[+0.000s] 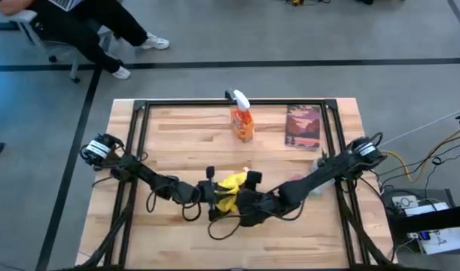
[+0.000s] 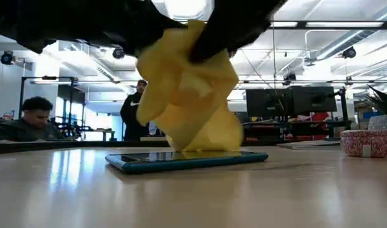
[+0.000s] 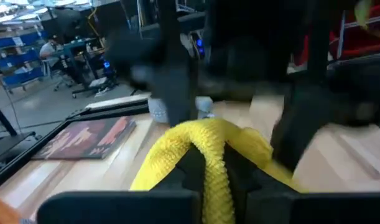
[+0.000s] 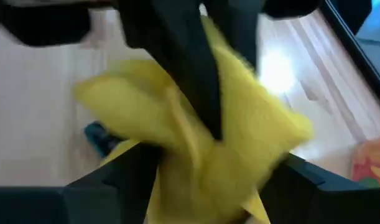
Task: Apply microfiber cloth
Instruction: Wipe the front and back of the tablet with the yellow microfiber cloth
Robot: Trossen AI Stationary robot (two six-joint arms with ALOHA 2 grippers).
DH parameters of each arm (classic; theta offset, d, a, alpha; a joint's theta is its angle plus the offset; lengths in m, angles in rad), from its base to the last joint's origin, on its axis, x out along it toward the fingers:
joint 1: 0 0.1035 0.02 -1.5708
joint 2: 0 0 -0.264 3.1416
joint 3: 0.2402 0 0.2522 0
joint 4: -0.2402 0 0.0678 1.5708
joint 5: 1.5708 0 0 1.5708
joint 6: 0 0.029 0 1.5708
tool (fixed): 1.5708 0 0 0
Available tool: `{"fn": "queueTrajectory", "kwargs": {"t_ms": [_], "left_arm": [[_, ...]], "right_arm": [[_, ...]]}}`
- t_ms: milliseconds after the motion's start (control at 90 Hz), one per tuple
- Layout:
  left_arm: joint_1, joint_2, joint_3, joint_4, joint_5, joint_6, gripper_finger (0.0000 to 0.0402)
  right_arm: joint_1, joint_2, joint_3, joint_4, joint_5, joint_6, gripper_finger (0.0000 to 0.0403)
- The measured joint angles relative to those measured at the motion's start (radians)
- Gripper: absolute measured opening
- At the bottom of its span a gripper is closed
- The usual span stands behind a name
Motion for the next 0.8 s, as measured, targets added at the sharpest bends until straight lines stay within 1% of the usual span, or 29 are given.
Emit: {"fn": "queueTrajectory", "kwargs": {"t_ms": [78, 167, 256, 344, 389, 456, 500, 556, 611, 656, 700, 800], "left_arm": [[-0.007, 0.0, 0.001, -0.002, 0.0, 0.002, 0.0018], [-0.014, -0.008, -0.007, -0.004, 0.0, 0.01, 0.0031], [-0.022, -0.026, -0.025, -0.015, 0.0, 0.01, 0.0049], [-0.03, -0.066, -0.047, -0.06, -0.003, 0.01, 0.0069], [-0.038, -0.102, -0.058, -0.113, -0.007, 0.01, 0.008], [-0.053, -0.174, -0.067, -0.234, -0.007, 0.001, 0.0095], [-0.066, -0.225, -0.072, -0.338, -0.006, -0.023, 0.0104], [-0.085, -0.286, -0.078, -0.474, -0.004, -0.078, 0.0114], [-0.102, -0.328, -0.086, -0.567, -0.004, -0.155, 0.0121], [-0.121, -0.351, -0.102, -0.593, -0.005, -0.21, 0.0126], [-0.135, -0.36, -0.123, -0.59, -0.005, -0.252, 0.0128], [-0.157, -0.34, -0.168, -0.531, -0.005, -0.296, 0.0126]], "right_arm": [[-0.004, 0.018, 0.001, 0.001, 0.021, 0.018, 0.0189], [-0.004, 0.021, 0.001, 0.002, 0.068, 0.024, 0.0151], [-0.002, 0.022, 0.001, 0.001, 0.102, 0.023, 0.0097], [0.001, 0.022, 0.001, 0.001, 0.116, 0.004, 0.0031], [0.006, 0.019, 0.001, -0.008, 0.125, -0.011, 0.0014], [0.012, 0.008, 0.001, -0.052, 0.15, -0.015, 0.0012], [0.016, -0.004, 0.004, -0.117, 0.171, 0.008, 0.0014], [0.019, -0.024, 0.019, -0.236, 0.202, 0.043, 0.001], [0.023, -0.046, 0.027, -0.325, 0.228, 0.062, 0.0005], [0.027, -0.061, 0.03, -0.359, 0.234, 0.042, 0.0004], [0.037, -0.074, 0.03, -0.364, 0.218, -0.004, 0.0005], [0.052, -0.079, 0.031, -0.331, 0.105, -0.141, 0.0003]]}}
